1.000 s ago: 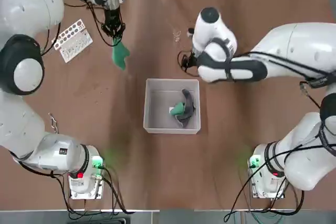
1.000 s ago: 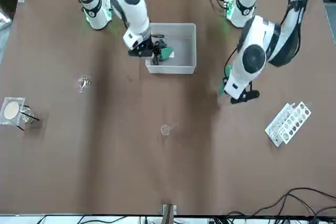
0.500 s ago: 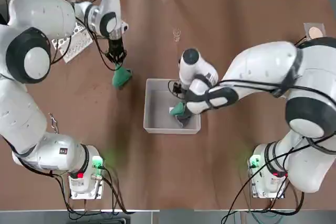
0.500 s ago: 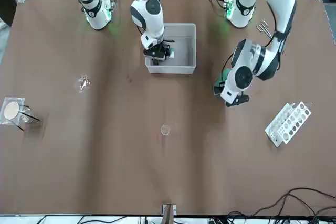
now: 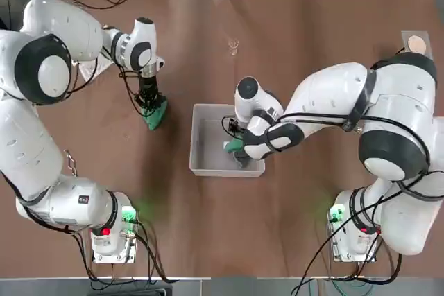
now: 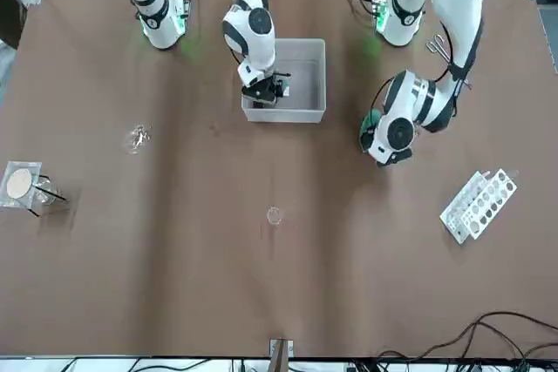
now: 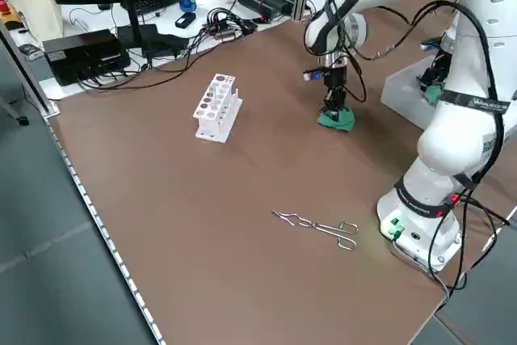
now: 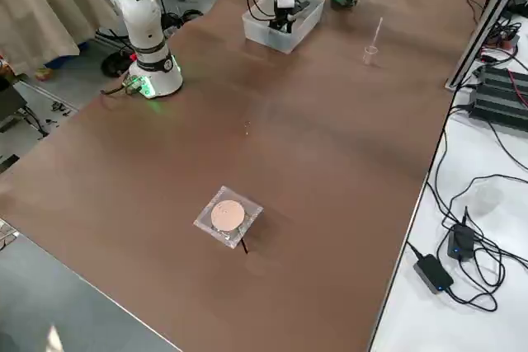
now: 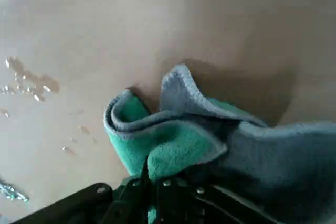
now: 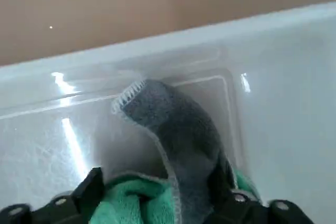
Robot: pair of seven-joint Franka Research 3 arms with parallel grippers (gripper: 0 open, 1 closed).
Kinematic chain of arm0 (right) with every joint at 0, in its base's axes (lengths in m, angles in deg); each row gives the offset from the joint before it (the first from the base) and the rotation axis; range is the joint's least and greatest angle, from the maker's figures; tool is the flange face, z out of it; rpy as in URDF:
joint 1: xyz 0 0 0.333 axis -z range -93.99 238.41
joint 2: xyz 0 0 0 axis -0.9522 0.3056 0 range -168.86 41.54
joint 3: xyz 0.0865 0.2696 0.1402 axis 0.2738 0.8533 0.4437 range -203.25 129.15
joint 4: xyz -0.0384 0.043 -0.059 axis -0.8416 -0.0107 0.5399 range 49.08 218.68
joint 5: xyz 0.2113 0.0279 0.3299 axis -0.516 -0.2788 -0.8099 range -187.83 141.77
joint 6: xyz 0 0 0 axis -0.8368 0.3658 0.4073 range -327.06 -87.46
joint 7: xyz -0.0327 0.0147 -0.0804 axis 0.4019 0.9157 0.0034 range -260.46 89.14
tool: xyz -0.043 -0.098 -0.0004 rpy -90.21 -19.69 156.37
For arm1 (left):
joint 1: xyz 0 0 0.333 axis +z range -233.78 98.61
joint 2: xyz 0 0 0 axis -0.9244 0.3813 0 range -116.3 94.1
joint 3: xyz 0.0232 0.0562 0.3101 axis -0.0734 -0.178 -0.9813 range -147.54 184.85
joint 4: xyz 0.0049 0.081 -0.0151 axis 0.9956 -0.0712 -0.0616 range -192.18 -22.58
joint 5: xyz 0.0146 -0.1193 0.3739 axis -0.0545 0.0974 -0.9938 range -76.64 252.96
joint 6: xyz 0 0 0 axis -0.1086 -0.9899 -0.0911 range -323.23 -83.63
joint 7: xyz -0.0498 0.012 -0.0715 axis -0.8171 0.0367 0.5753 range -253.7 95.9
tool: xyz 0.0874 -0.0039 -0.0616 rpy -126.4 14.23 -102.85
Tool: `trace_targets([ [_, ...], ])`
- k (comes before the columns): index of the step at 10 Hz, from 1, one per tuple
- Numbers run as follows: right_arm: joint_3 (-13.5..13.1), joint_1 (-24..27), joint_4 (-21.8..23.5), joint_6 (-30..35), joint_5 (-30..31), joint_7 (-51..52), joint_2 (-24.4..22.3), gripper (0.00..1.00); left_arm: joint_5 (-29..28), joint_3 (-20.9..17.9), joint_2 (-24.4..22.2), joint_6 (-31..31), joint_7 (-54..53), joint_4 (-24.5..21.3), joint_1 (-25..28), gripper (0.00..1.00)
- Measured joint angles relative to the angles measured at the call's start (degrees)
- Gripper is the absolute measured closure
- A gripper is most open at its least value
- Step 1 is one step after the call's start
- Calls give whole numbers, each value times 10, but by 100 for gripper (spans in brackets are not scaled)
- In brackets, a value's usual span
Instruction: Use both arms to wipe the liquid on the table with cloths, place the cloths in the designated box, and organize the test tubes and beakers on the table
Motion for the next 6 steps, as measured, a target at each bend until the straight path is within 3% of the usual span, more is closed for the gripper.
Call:
trace_targets([
  [1,-1,0,-2,1,0,0,0,37,0,-13,-10,0,0,-26,0,96],
  [4,-3,0,-24,12,0,2,0,82,-46,-47,-36,1,0,-104,0,96],
  [5,-5,2,-39,43,1,9,0,89,-71,-64,-40,3,0,-121,0,96],
  [6,-7,5,-68,99,1,19,-1,89,-100,-84,-42,3,0,-136,0,96],
])
